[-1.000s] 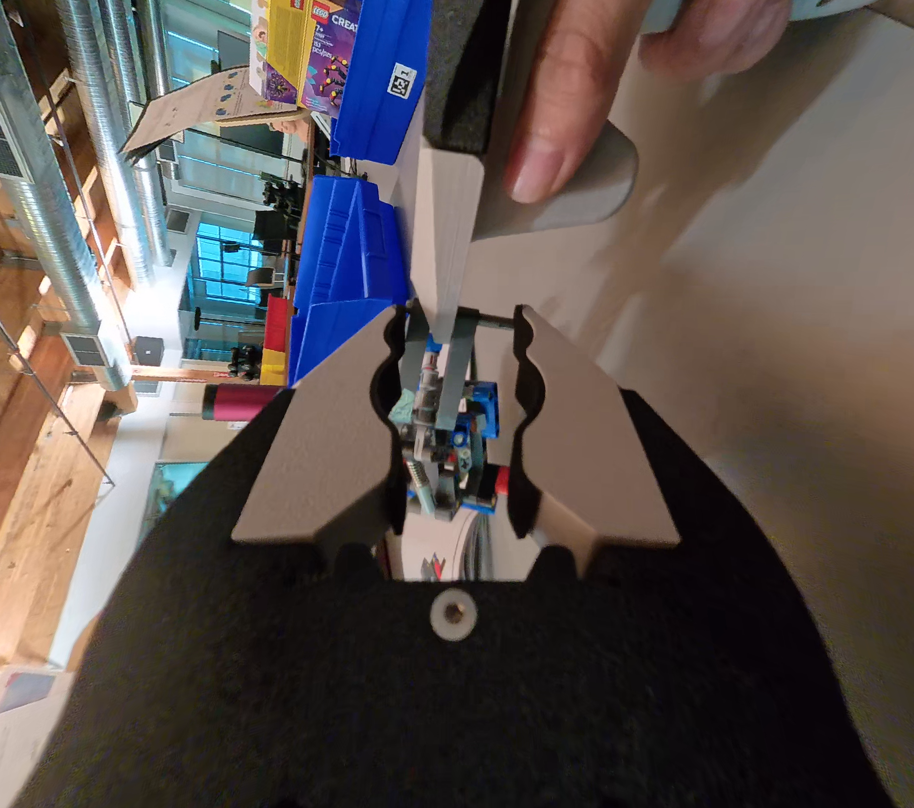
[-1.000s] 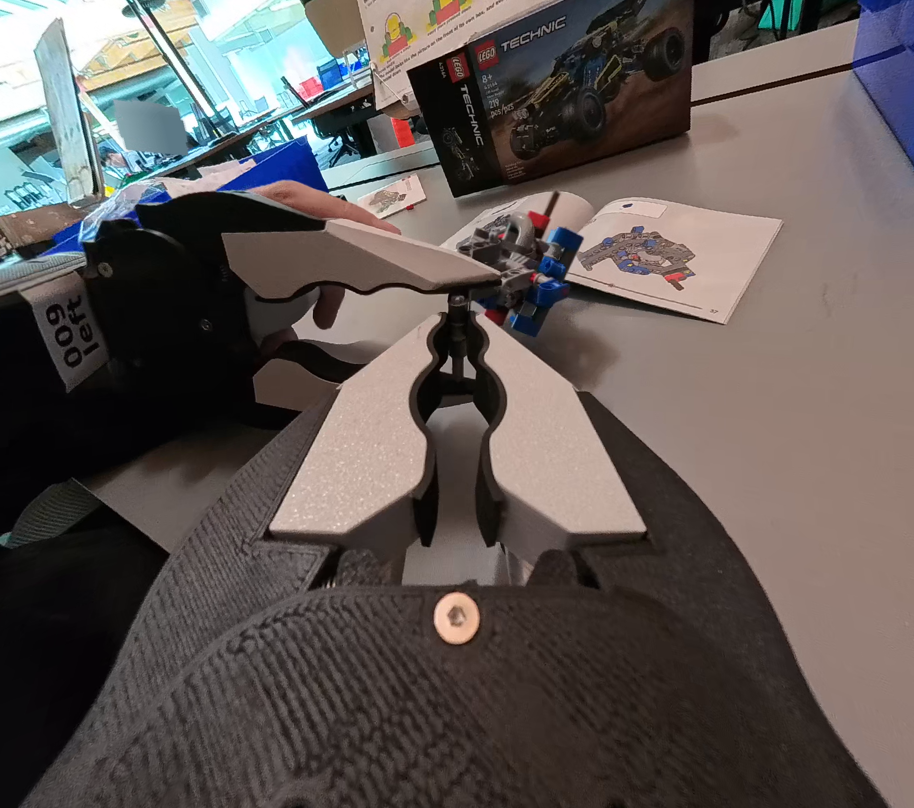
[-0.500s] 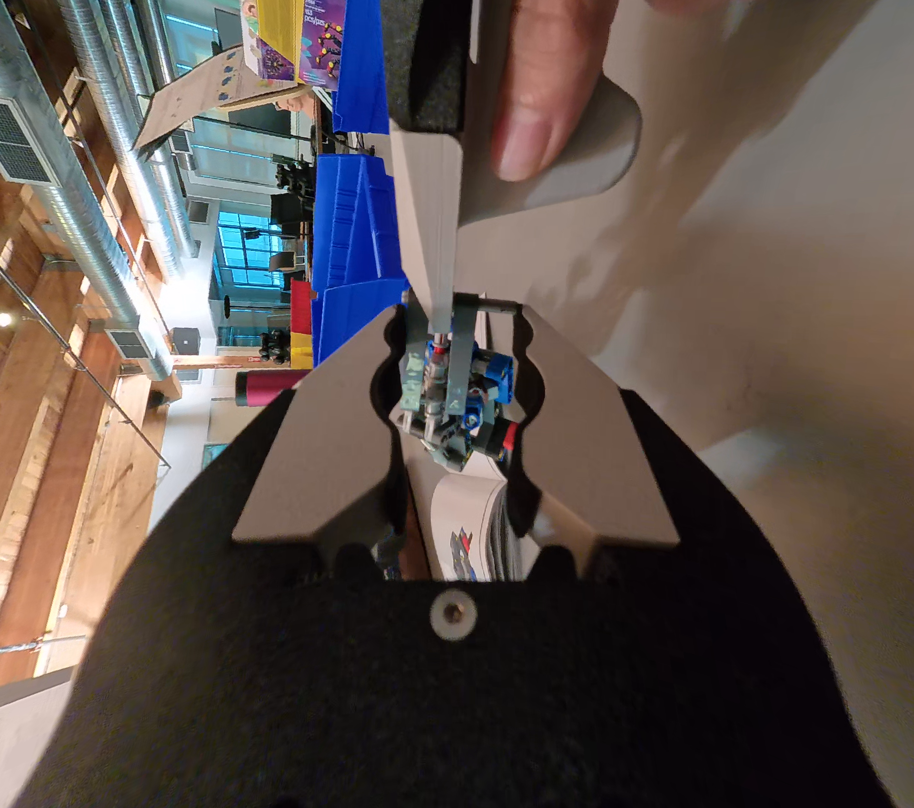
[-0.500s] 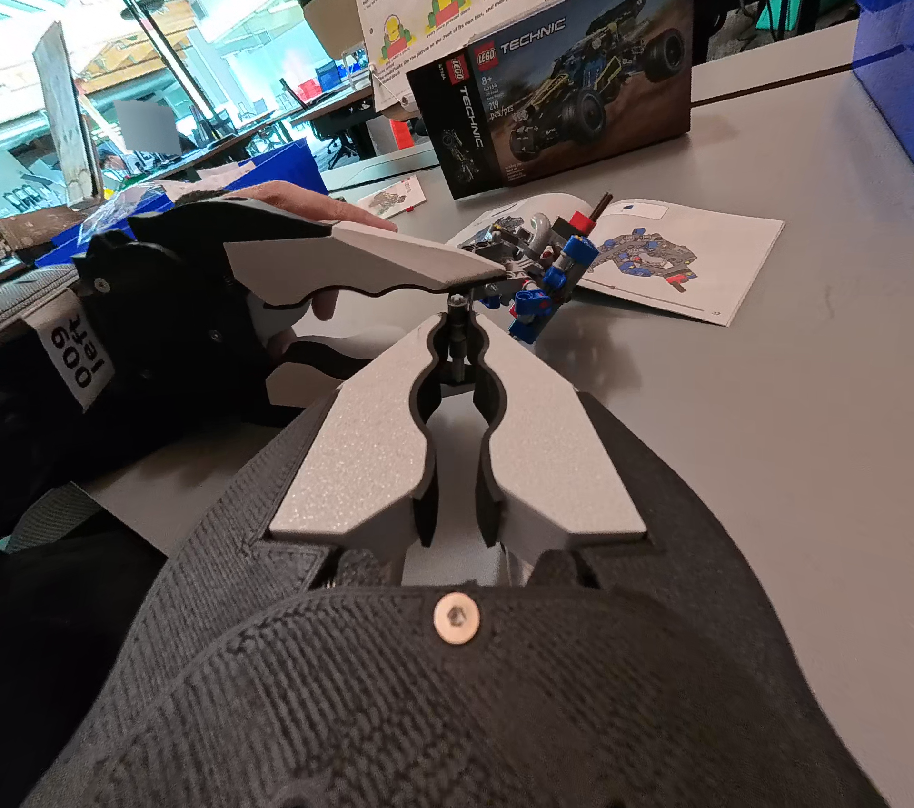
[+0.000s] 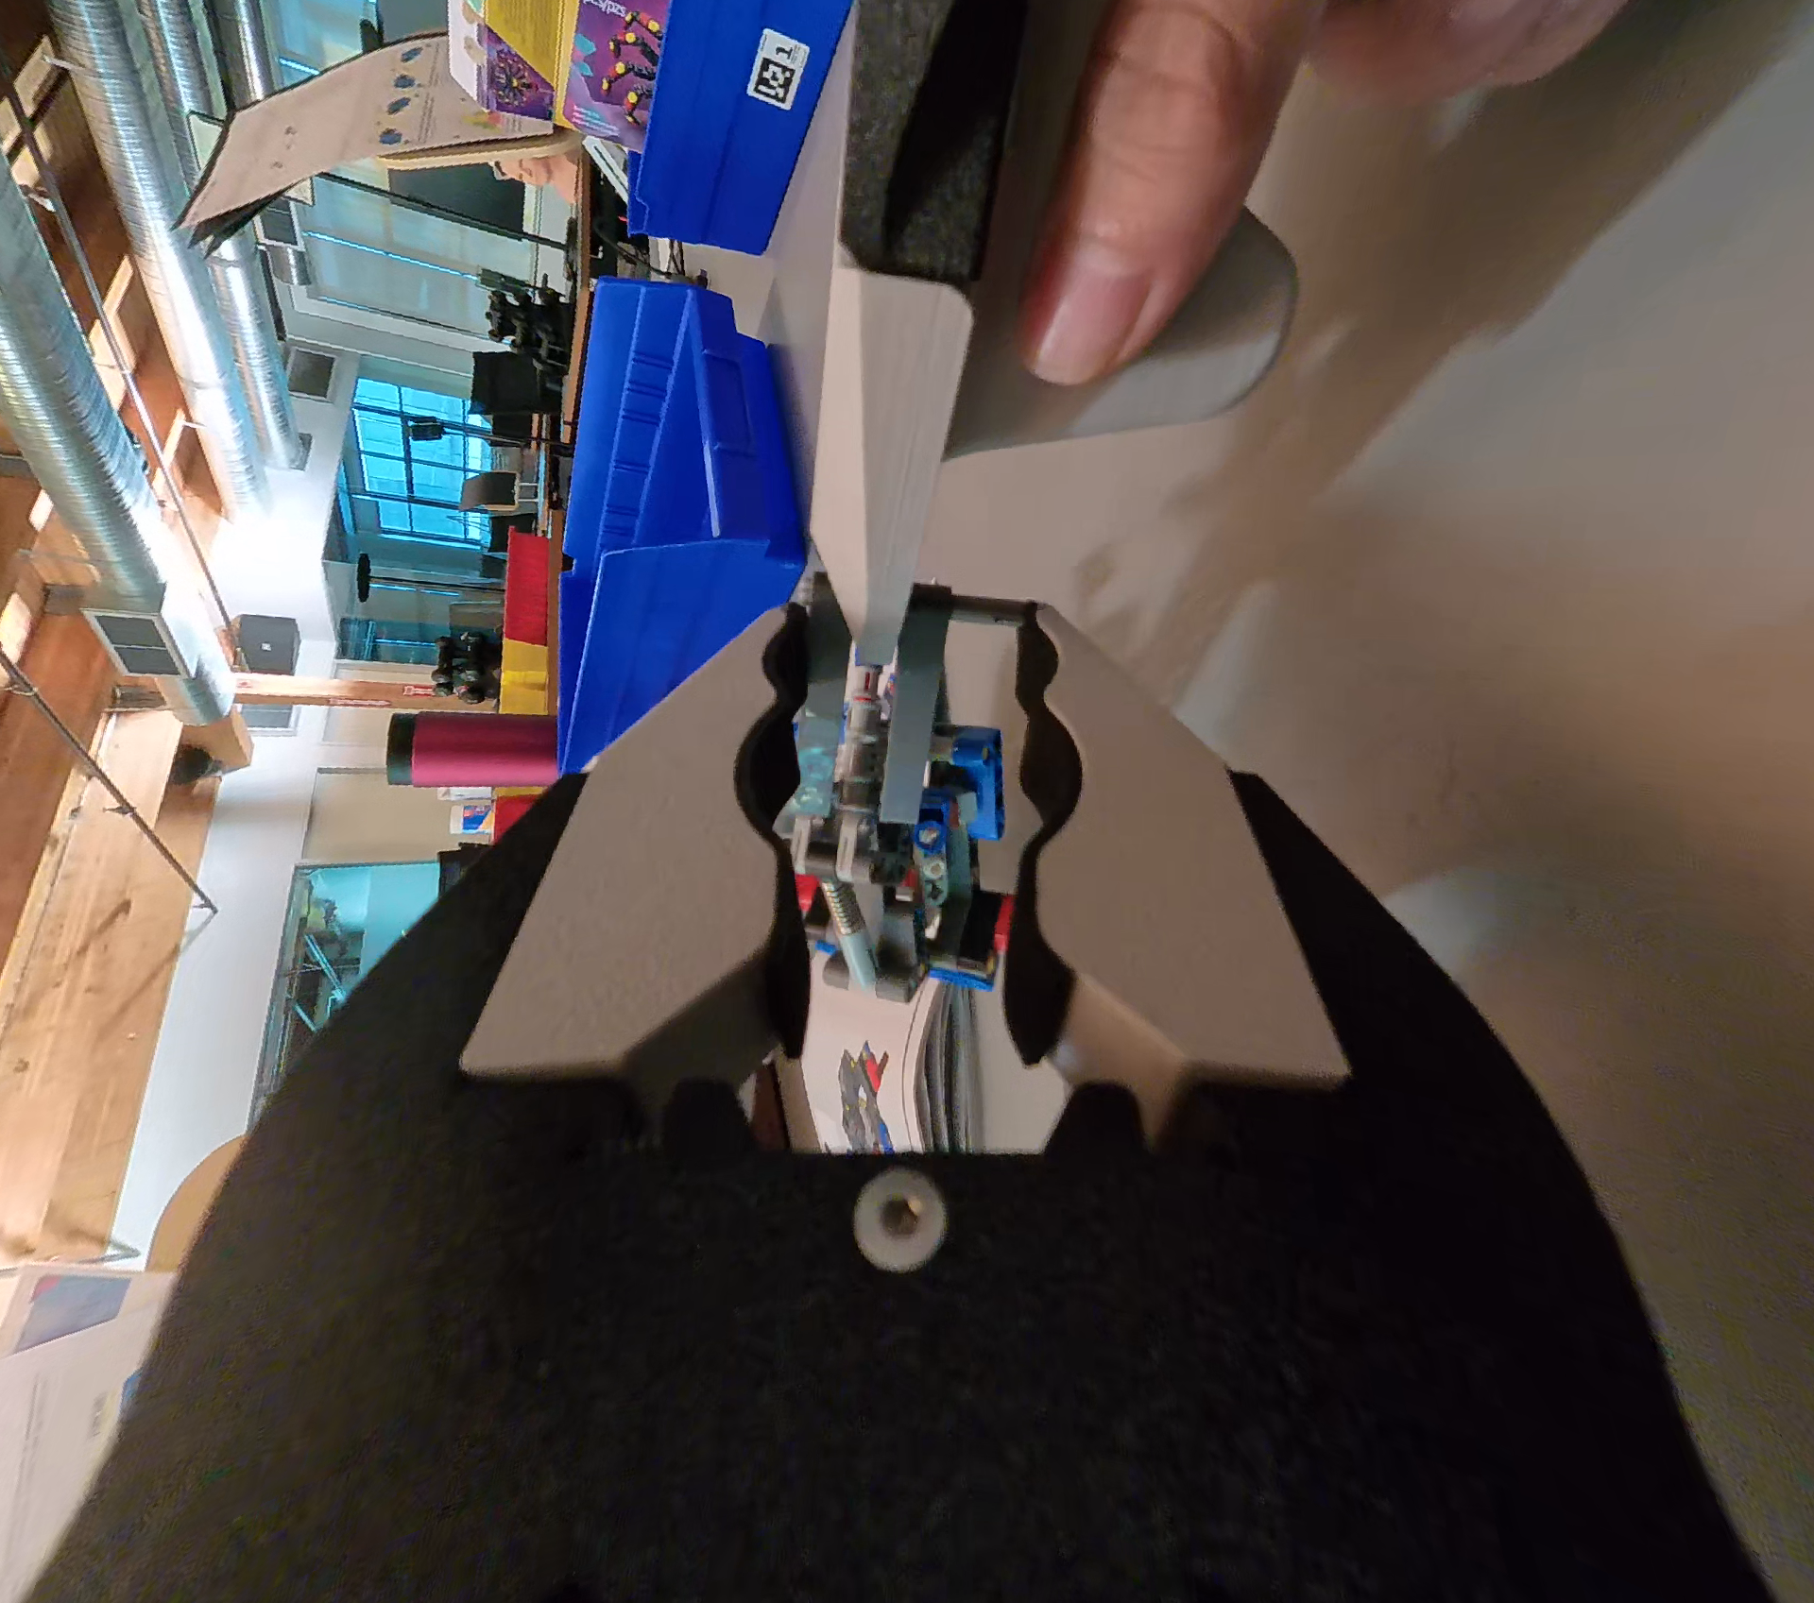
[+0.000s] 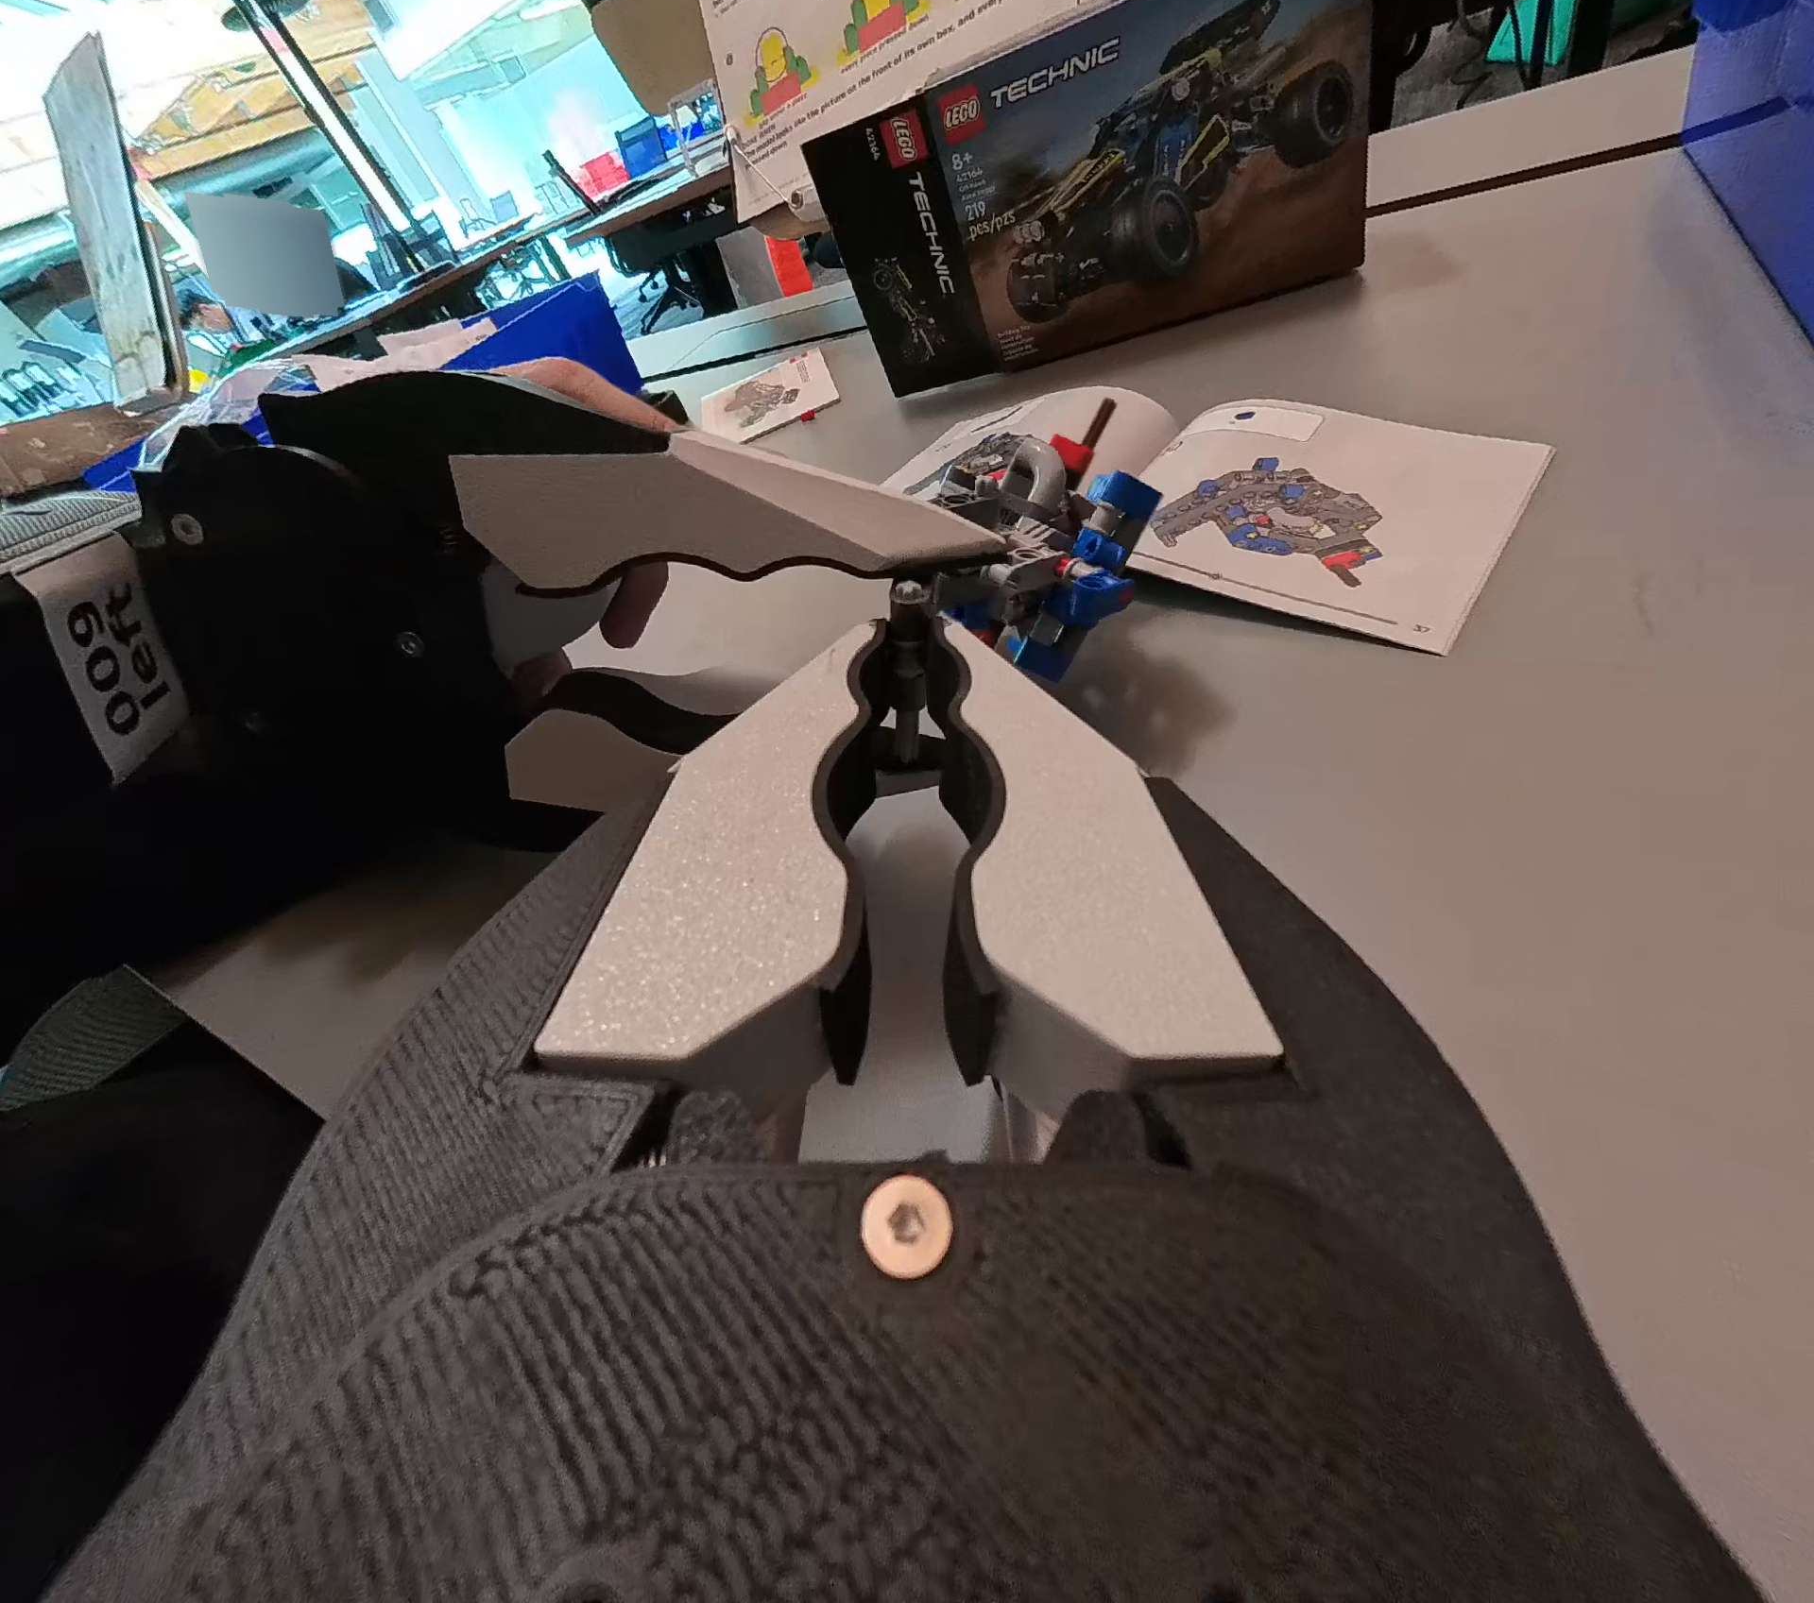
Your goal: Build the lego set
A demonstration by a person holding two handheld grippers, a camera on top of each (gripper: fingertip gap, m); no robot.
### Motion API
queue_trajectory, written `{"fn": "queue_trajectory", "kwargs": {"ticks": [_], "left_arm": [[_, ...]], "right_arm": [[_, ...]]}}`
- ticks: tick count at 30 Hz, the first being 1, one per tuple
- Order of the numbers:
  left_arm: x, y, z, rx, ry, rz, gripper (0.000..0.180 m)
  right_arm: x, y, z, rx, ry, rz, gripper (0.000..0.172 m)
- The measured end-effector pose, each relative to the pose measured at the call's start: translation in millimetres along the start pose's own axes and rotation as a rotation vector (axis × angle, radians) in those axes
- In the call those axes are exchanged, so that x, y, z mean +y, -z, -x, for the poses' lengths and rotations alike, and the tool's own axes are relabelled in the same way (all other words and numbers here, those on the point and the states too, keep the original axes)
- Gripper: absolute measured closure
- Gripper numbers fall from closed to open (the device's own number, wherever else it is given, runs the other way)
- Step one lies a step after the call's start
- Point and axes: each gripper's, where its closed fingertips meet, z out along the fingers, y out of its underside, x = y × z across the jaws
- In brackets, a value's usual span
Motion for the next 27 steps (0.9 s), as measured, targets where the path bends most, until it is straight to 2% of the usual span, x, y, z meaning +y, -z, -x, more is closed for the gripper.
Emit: {"fn": "queue_trajectory", "kwargs": {"ticks": [9, 16, 27], "left_arm": [[0.5, 1.1, 0.3, -0.006, -0.021, -0.001, 0.141], [-1.9, -0.1, -2.0, 0.016, 0.020, -0.042, 0.140], [0.7, 0.7, 2.3, 0.001, 0.011, -0.017, 0.140]], "right_arm": [[0.5, -0.3, 0.7, 0.006, -0.020, -0.011, 0.167], [1.6, 0.7, -0.8, 0.012, -0.026, -0.002, 0.167], [-2.1, -3.1, 0.7, 0.009, -0.054, -0.025, 0.167]]}}
